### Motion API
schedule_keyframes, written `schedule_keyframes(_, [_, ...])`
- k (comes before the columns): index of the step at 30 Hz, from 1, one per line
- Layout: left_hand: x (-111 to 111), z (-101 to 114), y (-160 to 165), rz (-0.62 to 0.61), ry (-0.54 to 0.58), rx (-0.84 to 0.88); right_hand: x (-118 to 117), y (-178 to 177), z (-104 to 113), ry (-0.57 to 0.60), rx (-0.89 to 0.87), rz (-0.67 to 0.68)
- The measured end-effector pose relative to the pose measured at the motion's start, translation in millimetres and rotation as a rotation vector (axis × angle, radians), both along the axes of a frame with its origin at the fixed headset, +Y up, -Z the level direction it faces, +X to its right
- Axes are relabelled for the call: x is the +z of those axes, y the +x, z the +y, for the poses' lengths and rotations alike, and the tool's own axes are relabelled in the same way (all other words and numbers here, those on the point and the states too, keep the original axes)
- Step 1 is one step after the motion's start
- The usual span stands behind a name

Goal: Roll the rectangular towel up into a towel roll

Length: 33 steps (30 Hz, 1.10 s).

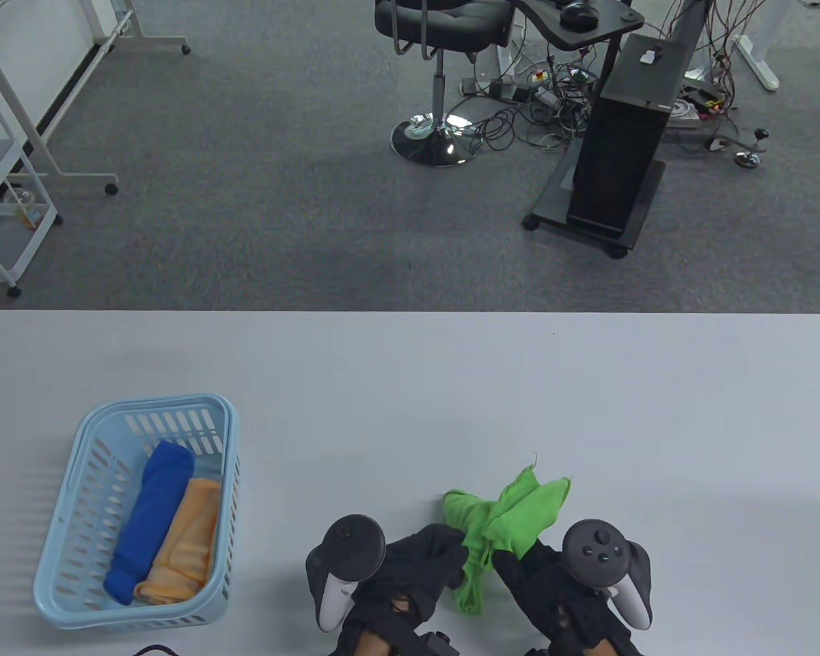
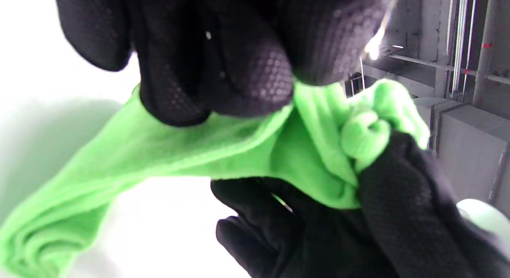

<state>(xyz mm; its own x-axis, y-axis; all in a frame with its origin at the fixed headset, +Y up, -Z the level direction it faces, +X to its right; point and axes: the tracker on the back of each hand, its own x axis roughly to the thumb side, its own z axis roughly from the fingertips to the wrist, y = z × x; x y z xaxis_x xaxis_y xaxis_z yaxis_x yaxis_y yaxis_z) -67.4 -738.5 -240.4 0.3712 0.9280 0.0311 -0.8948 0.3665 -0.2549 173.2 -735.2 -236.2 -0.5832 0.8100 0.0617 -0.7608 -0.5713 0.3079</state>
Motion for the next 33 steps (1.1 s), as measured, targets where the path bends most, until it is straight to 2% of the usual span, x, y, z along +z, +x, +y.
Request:
schedule_keyframes(2, [0.5,2.0,-2.5,0.017,0.012,-0.009,-0.5,2.9,1.3,0.012,0.006,-0.020])
schedule_keyframes(6, [0.5,3.6,-8.1,0.008,0.006,-0.047,-3.2,15.7,5.6,0.107,-0.018,-0.182])
schedule_keyframes(9, [0.7,5.0,-17.0,0.105,0.013,-0.051,-6.2,27.3,9.9,0.132,0.002,-0.262])
schedule_keyframes(13, [-2.0,1.3,-43.9,0.286,0.005,-0.098,-10.3,66.3,25.1,0.222,0.192,-0.466])
schedule_keyframes(16, [-7.4,-3.7,-58.5,0.287,-0.059,-0.218,-10.7,101.6,29.6,0.274,0.458,-0.599])
schedule_keyframes(18, [-9.4,-4.8,-66.7,0.360,-0.056,-0.365,-10.8,128.8,27.9,0.237,0.644,-0.694])
schedule_keyframes(21, [-10.9,-3.8,-73.0,0.415,-0.085,-0.657,-4.4,165.4,19.8,0.100,0.661,-0.873])
schedule_keyframes(23, [-13.0,-5.8,-74.3,0.420,-0.125,-0.796,0.1,179.4,15.5,0.012,0.647,-0.941])
schedule_keyframes(25, [-13.4,-8.7,-74.2,0.399,-0.226,-0.850,3.5,186.8,12.7,-0.079,0.577,-0.940])
schedule_keyframes(26, [-12.1,-7.6,-73.6,0.402,-0.225,-0.857,5.1,188.5,13.0,-0.103,0.521,-0.932])
schedule_keyframes(30, [-4.8,13.2,-71.0,0.465,-0.106,-0.859,9.4,186.4,25.0,-0.051,0.386,-0.886])
schedule_keyframes(32, [-1.7,20.8,-65.1,0.428,-0.015,-0.847,9.6,179.5,31.0,0.007,0.391,-0.865])
schedule_keyframes(33, [-1.0,21.9,-58.0,0.368,0.033,-0.842,7.4,167.0,34.2,0.088,0.414,-0.804])
